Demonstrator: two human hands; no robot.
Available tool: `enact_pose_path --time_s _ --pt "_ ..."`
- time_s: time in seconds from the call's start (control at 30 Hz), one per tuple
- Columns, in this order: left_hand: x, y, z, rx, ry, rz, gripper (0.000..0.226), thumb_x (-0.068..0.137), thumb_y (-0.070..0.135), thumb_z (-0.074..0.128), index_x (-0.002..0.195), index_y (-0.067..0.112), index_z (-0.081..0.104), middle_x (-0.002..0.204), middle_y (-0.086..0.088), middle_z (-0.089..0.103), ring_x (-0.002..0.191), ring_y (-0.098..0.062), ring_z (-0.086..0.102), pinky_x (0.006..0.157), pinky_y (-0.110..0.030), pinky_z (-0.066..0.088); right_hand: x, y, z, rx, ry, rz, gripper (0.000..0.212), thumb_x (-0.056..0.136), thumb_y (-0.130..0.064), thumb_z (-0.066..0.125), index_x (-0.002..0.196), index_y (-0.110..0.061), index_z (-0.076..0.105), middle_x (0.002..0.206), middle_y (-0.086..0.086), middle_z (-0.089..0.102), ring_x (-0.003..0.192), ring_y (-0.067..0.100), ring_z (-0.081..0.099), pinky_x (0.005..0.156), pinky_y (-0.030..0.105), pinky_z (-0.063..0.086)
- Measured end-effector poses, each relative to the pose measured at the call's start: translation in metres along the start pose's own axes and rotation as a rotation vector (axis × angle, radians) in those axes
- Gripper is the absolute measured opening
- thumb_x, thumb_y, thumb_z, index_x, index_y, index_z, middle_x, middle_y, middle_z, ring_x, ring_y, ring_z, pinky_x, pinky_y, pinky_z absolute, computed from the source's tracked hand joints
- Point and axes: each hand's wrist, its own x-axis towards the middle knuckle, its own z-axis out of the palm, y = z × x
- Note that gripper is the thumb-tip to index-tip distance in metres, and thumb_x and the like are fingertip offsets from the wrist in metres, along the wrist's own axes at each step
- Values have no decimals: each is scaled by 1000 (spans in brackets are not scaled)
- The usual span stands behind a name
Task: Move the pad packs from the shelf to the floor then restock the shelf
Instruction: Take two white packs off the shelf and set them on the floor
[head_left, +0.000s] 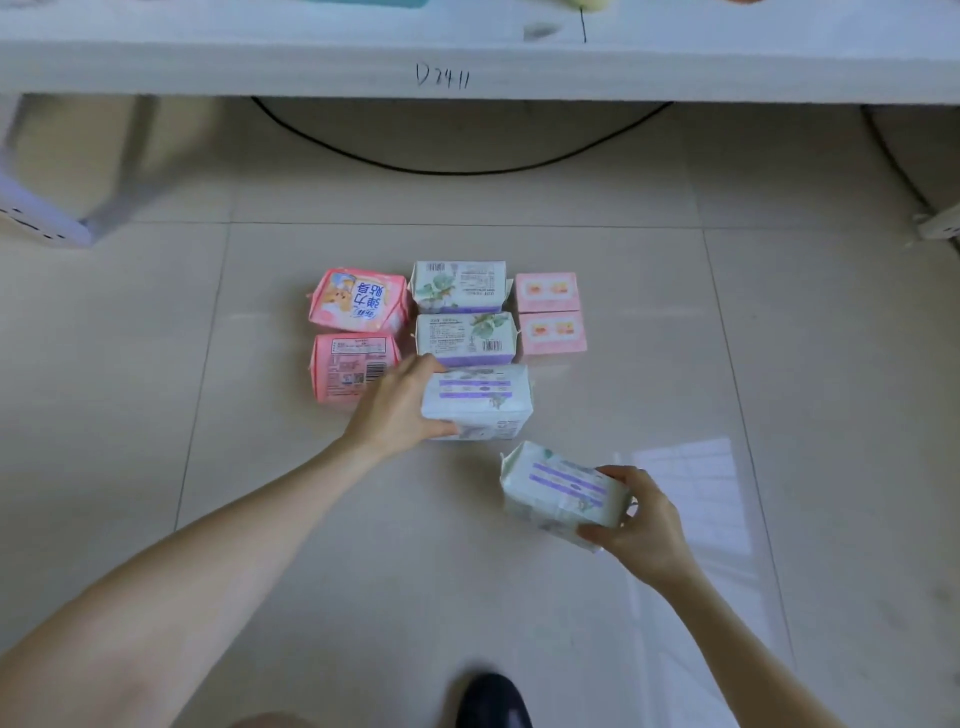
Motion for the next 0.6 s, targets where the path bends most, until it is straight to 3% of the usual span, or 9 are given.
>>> enact_pose_path --time_s 0.2,0.37,0.5,0.6 --pt "11 -27 20 18 -12 63 69 62 40 87 120 15 60 125 0 59 108 -22 59 83 -35 48 17 11 44 30 -110 -81 66 59 1 84 116 -21 57 110 -8 60 95 -2 57 71 12 47" --pt "17 -39 24 61 13 136 73 61 47 86 122 15 64 123 0 62 110 -23 57 93 -33 40 26 13 71 61 -135 -108 87 63 0 82 136 -28 44 120 -19 54 103 2 56 77 5 43" --pt "20 -45 24 133 157 173 76 55 54 85 118 17 66 115 -2 58 107 -24 48 92 -32 33 37 4 81 105 -168 -122 104 66 -2 83 150 -28 26 138 -20 41 114 4 51 84 7 44" --pt "21 -50 24 158 251 176 89 53 58 84 127 15 59 126 -5 51 114 -26 43 97 -37 38 46 -7 84 133 -168 -137 108 66 -3 83 151 -27 21 140 -17 41 117 7 49 90 17 47"
